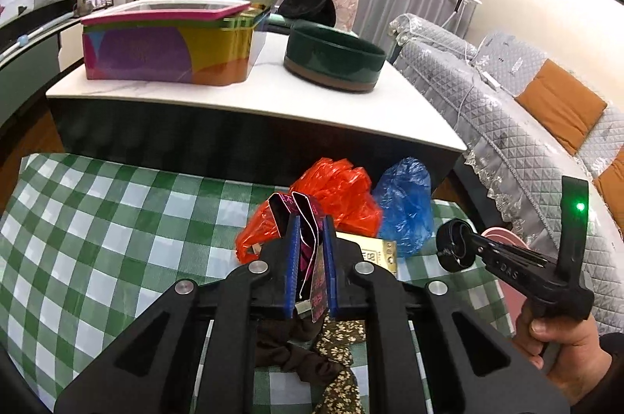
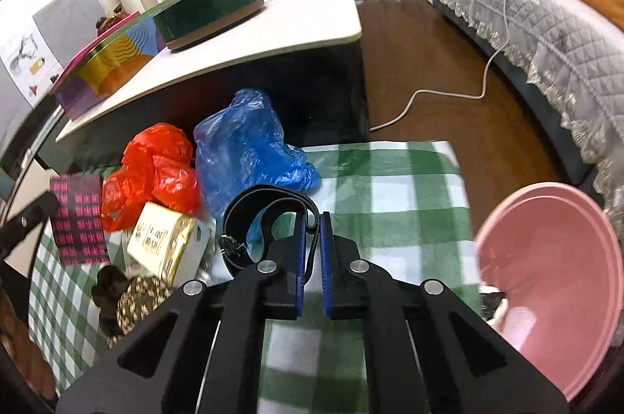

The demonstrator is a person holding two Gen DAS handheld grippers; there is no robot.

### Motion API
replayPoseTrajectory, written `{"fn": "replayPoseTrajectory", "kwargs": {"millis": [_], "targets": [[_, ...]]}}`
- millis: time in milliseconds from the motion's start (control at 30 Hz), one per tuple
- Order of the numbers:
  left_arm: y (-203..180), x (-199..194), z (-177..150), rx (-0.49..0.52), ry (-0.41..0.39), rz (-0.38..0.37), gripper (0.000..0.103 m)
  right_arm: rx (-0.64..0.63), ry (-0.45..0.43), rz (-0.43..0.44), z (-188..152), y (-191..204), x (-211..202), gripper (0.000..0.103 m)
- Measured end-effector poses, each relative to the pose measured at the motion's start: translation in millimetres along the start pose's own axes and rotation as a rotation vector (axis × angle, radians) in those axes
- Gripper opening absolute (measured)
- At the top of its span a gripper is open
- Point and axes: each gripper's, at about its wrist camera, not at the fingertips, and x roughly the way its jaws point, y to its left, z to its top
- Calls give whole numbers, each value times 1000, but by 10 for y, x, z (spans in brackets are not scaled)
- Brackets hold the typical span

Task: Collect trash
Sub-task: 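Carry the black strap with the right tool over the pink bin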

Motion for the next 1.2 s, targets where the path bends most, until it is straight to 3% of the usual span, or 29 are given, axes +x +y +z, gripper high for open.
{"fn": "replayPoseTrajectory", "kwargs": {"millis": [633,867,1200], "targets": [[-210,-513,-108,56,-89,-53,11,-116,-131,-46,-101,-81,-1266,7],[-348,-566,-205,93,-93,-55,10,-145,-189,-74,-228,-196,-1461,7],[-618,-605,-346,152,-86,-59,10,-120,-198,-116,-462,-536,-1496,7]]}}
